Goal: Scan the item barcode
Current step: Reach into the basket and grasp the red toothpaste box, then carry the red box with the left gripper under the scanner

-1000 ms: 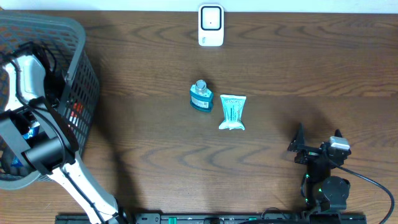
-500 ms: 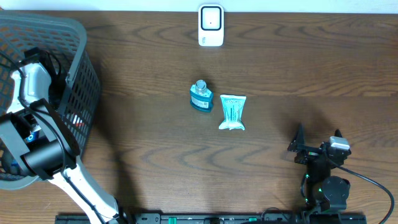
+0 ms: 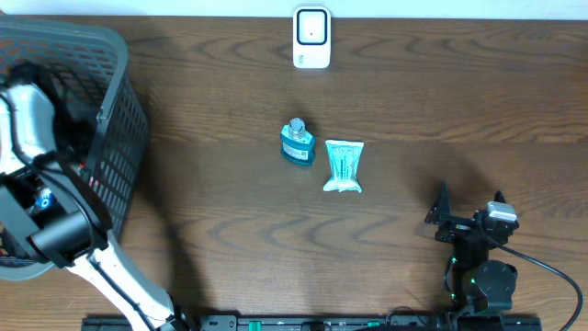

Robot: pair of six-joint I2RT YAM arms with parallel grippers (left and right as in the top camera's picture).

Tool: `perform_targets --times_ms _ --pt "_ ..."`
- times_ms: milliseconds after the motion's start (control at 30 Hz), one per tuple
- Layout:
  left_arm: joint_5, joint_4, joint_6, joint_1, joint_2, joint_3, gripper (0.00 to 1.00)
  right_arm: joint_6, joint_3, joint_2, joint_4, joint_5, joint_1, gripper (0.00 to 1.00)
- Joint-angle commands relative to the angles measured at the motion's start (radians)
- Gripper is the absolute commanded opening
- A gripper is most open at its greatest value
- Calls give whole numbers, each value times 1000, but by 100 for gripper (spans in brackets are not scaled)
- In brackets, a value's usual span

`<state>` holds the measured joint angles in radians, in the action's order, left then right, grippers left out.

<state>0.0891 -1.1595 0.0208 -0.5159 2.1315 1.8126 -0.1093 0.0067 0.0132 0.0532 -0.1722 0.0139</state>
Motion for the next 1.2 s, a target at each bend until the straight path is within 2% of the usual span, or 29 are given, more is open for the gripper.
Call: perform_targets --times_ms 0,167,300,433,533,700,800,1000,1167 --pt "50 -40 109 -3 -162 145 7 14 -1 0 4 -2 -19 99" --pt "-129 -35 116 25 -391 208 7 13 -1 0 4 -2 -19 99" --pt "-385 -29 115 121 -587 208 7 13 -1 0 4 -2 -19 99" --pt "-440 -29 116 341 -698 207 7 13 -1 0 4 -2 -19 99" --pt "-440 -24 115 575 -713 206 8 13 -1 0 4 -2 -19 99" --pt "-439 63 47 958 -609 169 7 13 -1 0 4 -2 -19 99" --pt "-436 97 32 1090 -498 168 7 13 -1 0 4 -2 -19 99" --pt "-436 166 57 1232 -253 168 7 14 -1 0 4 -2 -19 99" --pt "-437 226 164 1286 -74 168 8 13 -1 0 4 -2 -19 99"
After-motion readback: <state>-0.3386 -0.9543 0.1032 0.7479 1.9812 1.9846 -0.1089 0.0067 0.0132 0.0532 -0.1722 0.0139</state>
